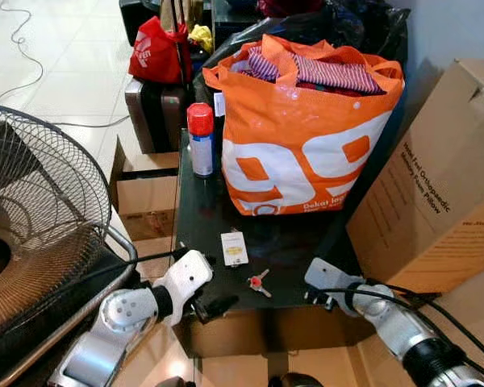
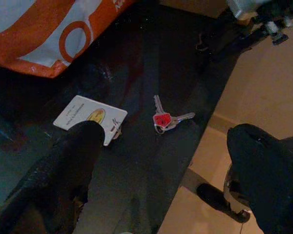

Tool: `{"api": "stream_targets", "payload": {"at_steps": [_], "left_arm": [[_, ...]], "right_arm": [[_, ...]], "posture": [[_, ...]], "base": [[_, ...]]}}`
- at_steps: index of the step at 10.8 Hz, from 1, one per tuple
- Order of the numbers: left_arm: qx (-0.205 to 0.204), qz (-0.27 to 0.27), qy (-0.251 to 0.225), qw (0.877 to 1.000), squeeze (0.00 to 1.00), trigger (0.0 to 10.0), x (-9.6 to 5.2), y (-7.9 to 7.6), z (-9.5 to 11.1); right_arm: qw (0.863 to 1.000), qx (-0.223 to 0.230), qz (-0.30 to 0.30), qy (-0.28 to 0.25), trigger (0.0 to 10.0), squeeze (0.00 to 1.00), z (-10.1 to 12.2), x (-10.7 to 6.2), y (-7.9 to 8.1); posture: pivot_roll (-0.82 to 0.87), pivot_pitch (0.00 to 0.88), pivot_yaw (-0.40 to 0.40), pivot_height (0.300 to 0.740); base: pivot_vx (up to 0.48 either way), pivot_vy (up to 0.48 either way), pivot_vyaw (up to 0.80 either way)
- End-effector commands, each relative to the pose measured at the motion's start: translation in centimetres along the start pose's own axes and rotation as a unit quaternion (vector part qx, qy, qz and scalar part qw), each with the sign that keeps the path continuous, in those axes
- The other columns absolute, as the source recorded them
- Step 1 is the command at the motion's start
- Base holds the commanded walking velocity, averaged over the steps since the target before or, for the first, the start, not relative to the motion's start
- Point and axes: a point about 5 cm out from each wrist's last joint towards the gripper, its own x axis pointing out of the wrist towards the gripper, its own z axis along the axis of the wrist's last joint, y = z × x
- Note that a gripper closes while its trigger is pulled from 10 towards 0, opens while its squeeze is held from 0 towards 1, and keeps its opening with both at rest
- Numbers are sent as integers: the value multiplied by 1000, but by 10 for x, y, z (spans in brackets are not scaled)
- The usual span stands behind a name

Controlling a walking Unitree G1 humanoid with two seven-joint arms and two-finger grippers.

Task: Hang keys on a hook

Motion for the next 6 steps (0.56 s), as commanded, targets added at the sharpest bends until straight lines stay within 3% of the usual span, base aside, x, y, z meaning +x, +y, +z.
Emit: {"api": "stream_targets", "payload": {"at_steps": [1,5,6], "left_arm": [[1,-8,-1,1000,0,10000,0,-1,2],[3,-9,-2,1000,0,10000,0,-3,7],[2,-8,-1,1000,0,10000,1,-4,7]], "right_arm": [[1000,12,-15,4,10000,0,-1,0,-6],[998,36,-41,9,10000,0,1,6,-9],[998,38,-42,11,4627,0,1,8,-8]], "posture": [[-149,77,-22,740],[-146,80,-30,740],[-144,80,-32,740]], "base": [[0,0,0],[0,0,0],[0,0,0]]}}
